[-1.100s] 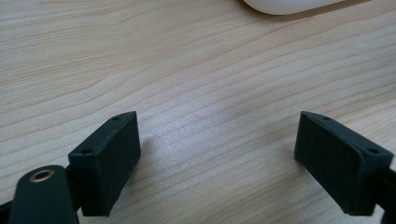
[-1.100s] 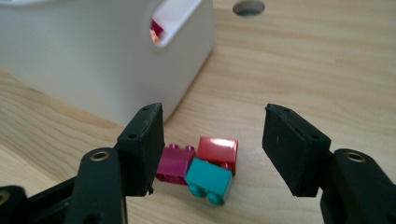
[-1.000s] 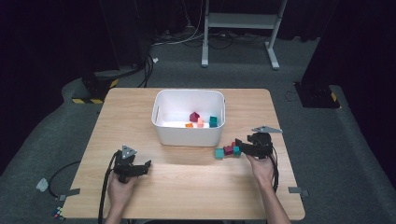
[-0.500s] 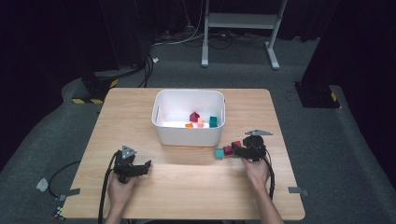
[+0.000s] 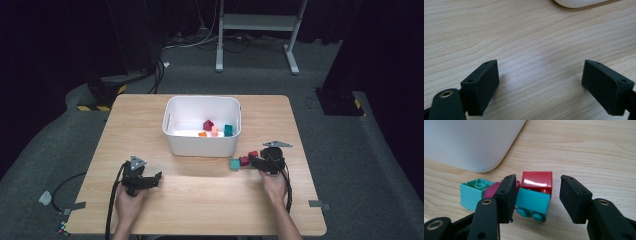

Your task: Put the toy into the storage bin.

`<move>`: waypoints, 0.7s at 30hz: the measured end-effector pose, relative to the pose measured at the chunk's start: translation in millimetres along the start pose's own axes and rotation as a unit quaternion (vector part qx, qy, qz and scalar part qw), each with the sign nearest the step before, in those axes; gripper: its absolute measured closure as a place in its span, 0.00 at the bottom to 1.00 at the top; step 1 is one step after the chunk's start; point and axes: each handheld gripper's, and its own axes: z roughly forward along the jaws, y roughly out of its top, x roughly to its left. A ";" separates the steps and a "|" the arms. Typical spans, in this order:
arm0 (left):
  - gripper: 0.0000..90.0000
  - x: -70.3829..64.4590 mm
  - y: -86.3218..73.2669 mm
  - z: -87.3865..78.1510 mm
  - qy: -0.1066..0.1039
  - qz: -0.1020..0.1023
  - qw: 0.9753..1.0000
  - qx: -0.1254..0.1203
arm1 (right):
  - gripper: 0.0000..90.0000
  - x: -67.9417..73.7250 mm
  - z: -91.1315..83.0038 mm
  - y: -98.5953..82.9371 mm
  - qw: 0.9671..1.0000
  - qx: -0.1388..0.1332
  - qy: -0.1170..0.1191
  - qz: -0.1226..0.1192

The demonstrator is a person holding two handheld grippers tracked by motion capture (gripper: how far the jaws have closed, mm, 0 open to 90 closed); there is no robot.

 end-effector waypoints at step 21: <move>0.16 0.0 0.0 0.0 0.000 0.000 1.000 0.000 | 0.65 3.7 0.9 -9.0 0.999 0.006 -0.023 -0.026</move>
